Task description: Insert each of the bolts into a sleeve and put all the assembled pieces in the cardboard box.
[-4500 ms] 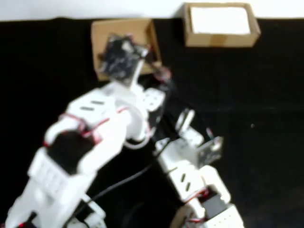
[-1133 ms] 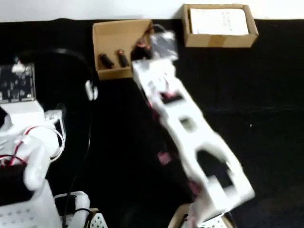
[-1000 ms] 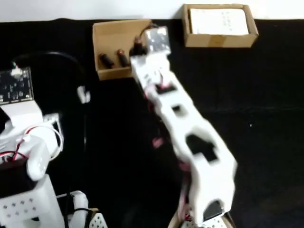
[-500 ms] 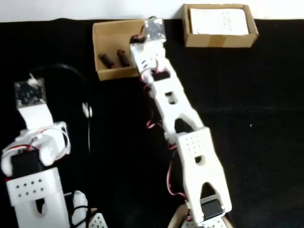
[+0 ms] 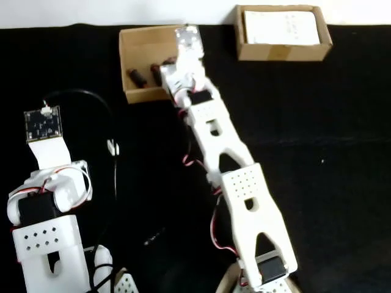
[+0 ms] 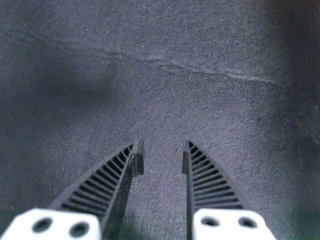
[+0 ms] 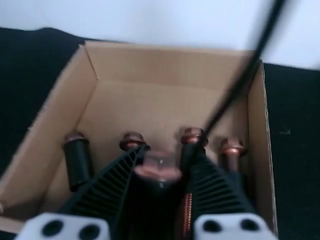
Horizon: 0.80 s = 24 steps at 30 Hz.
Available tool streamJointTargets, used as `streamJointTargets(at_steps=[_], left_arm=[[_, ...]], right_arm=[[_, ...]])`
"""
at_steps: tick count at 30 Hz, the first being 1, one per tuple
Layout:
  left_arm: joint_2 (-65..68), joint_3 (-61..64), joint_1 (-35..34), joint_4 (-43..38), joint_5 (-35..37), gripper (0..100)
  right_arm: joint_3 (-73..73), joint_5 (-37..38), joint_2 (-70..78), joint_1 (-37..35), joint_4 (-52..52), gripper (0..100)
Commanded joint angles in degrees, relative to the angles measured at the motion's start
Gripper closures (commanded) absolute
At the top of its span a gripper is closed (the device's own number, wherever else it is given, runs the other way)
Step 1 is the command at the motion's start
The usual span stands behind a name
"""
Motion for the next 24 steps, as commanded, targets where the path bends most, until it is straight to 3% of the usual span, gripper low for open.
streamJointTargets(at_steps=[1,8,18,24], left_arm=[[-0.66,-0.31,-0.57,-0.70,-0.09,86],[-0.75,-0.31,-0.57,-0.70,-0.09,86],[-1.01,-0.66,-0.57,-0.70,-0.18,86],[-3.56,-2.07,-0.48,-0.53,-1.85,90]], right_arm=[[-3.47,0.00,-0.31,-0.22,0.22,78.9],[-8.75,0.00,-0.31,-0.22,2.33,78.7],[-36.70,0.00,-0.31,-0.13,25.45,79.7],[-41.63,-0.26,-6.64,1.71,41.80,97.1]])
